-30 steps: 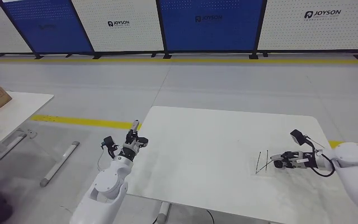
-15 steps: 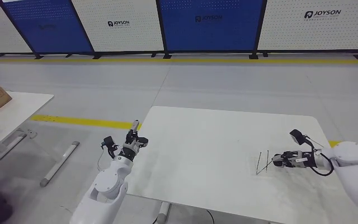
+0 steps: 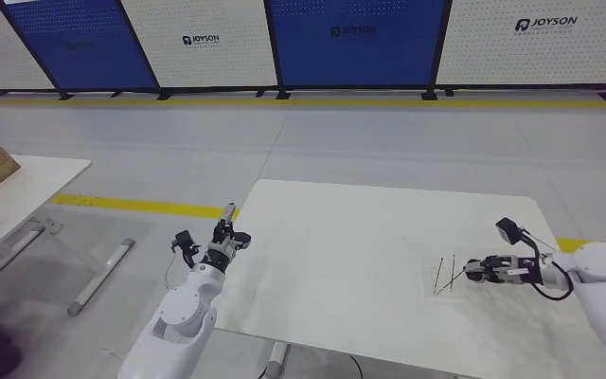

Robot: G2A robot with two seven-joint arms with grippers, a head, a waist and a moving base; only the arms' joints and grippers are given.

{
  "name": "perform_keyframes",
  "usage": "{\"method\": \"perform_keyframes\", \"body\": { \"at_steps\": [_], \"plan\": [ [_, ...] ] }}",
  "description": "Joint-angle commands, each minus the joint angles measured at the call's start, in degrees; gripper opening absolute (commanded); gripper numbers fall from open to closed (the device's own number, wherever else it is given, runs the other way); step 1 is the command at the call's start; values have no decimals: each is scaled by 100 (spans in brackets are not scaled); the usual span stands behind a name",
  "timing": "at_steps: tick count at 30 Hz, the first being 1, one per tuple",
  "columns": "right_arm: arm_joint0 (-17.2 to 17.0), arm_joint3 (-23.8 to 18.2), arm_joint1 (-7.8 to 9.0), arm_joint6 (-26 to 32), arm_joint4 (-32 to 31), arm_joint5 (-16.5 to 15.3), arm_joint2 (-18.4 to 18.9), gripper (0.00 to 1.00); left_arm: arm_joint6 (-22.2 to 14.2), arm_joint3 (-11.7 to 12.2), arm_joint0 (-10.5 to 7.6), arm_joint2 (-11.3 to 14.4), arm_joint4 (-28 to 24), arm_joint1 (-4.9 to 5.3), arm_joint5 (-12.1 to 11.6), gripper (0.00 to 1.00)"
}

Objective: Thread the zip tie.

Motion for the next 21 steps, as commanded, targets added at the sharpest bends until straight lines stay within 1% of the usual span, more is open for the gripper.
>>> {"method": "perform_keyframes", "body": {
  "at_steps": [1,3,4,7,10,11,14,15,16,21],
  "plan": [
    [-43,-28,46,6,98,-109,89,0,0,0,0,0,0,0,0,100],
    [-130,-86,103,6,290,-256,204,0,0,0,0,0,0,0,0,100],
    [-190,-183,155,6,407,-264,293,0,0,0,0,0,0,0,0,100],
    [-446,-618,322,6,688,-264,561,0,0,0,0,0,0,0,0,100],
    [-918,-1323,583,6,993,-264,1060,0,0,0,0,0,0,0,0,100],
    [-1191,-1698,694,6,1177,-264,1294,0,0,0,0,0,0,0,0,100],
    [-1848,-2523,938,6,1485,-264,1818,0,0,0,0,0,0,0,0,100],
    [-2130,-2877,1028,6,1593,-264,1978,0,0,0,0,0,0,0,0,100],
    [-2255,-3033,1073,6,1605,-264,2033,0,0,0,0,0,0,0,0,100],
    [-2255,-3033,1073,6,1605,-264,2033,0,0,0,0,0,0,0,0,100]
  ]
}}
